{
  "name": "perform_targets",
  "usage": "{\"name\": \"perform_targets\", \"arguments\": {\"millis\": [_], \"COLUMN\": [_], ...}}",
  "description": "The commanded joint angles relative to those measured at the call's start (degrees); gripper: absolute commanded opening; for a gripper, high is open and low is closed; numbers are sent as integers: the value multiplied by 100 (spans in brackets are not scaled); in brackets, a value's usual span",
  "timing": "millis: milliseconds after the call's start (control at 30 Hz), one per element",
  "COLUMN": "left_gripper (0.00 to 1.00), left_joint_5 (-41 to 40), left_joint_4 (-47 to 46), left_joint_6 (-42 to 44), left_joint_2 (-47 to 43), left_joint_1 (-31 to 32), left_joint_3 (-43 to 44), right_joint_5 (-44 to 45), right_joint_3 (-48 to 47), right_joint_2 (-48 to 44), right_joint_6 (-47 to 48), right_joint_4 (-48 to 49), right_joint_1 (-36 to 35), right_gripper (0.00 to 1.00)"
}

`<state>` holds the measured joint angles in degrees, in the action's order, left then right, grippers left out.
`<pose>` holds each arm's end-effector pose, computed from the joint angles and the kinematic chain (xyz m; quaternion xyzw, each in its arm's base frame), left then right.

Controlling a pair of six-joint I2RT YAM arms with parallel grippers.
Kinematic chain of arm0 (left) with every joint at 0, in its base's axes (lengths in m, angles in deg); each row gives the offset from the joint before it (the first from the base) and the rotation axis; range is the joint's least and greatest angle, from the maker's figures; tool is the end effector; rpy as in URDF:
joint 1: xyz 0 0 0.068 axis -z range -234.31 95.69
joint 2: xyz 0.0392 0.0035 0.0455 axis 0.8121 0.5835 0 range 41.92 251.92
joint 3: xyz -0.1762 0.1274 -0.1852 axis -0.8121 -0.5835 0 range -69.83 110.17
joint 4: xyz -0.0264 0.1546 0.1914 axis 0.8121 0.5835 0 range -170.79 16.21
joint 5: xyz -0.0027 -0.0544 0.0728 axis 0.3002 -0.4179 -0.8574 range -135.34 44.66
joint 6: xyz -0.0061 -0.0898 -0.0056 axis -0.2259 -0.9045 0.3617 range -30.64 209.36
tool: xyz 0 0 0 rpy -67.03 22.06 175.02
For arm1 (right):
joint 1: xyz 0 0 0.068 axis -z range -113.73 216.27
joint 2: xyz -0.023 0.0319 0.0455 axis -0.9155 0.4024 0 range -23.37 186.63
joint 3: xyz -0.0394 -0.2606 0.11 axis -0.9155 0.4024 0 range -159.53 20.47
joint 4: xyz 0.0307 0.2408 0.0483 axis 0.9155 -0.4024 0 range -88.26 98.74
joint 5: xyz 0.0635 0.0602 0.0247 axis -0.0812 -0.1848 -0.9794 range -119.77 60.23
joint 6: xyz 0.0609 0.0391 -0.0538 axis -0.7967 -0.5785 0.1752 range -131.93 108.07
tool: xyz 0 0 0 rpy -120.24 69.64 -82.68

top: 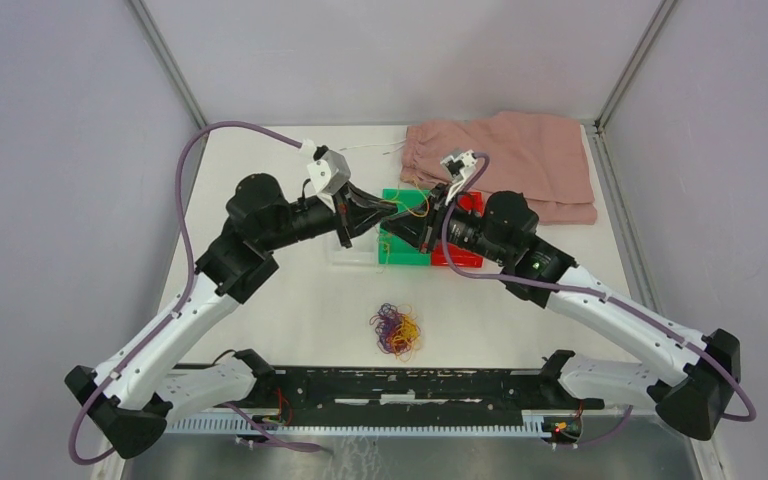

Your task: Untangle the cables

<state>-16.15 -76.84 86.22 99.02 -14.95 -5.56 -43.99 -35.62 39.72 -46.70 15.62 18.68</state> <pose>0.1562 -0.1790 0.4426 0.3806 0.5749 -0.4161 0.5928 0.1758 0.2218 0.3918 -0.1653 0.6883 0.5274 0.4698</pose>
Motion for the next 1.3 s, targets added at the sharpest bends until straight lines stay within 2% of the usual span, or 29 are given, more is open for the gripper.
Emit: {"name": "perform_targets", "arguments": {"millis": [0,267,367,533,667,733,800,867,933,967,1000,1033,1067,1100,1167,1200,1267], "left_gripper": [3,3,3,3,3,3,3,3,4,13,29,51,68,79,88,97,99], "left_joint_5": [426,275,256,336,313,306,314,309,241,120,-78,-364,-696,-1057,-1569,-1759,-2197], "left_joint_4": [-78,-274,-328,-369,-388,-377,-380,-352,-280,-203,-90,51,234,418,793,967,1337], "left_joint_6": [-575,-1197,-1397,-1735,-1786,-1827,-1870,-1864,-1762,-1615,-1431,-1209,-1019,-799,-370,-153,142], "left_joint_2": [1,165,274,410,444,451,461,466,452,437,410,383,357,337,292,253,213], "left_joint_1": [-7,-7,-7,-11,-4,-7,-7,-9,-10,-7,-7,-7,-9,-8,-15,-24,-31], "left_joint_3": [123,165,269,407,458,480,482,480,491,516,555,594,636,672,694,669,609], "right_joint_5": [-571,-1158,-1113,-997,-1293,-1295,-1230,-1089,-751,-379,-51,308,799,1344,2217,2545,3256], "right_joint_3": [59,174,295,333,341,346,316,269,167,74,-27,-187,-373,-549,-782,-841,-971], "right_joint_2": [82,131,60,79,211,253,290,295,208,99,20,-46,-79,-77,-6,48,252], "right_joint_6": [-289,-354,-336,-275,-454,-498,-495,-441,-179,12,224,454,754,1006,1391,1545,1818], "right_joint_4": [902,1319,1423,1433,1734,1806,1787,1669,1150,714,238,-384,-1008,-1578,-2363,-2627,-3050], "right_joint_1": [6,4,6,6,4,6,0,4,17,43,79,136,182,238,387,471,593], "right_gripper": [15,38,47,47,46,43,36,20,2,1,1,1,1,1,1,1,1]}}
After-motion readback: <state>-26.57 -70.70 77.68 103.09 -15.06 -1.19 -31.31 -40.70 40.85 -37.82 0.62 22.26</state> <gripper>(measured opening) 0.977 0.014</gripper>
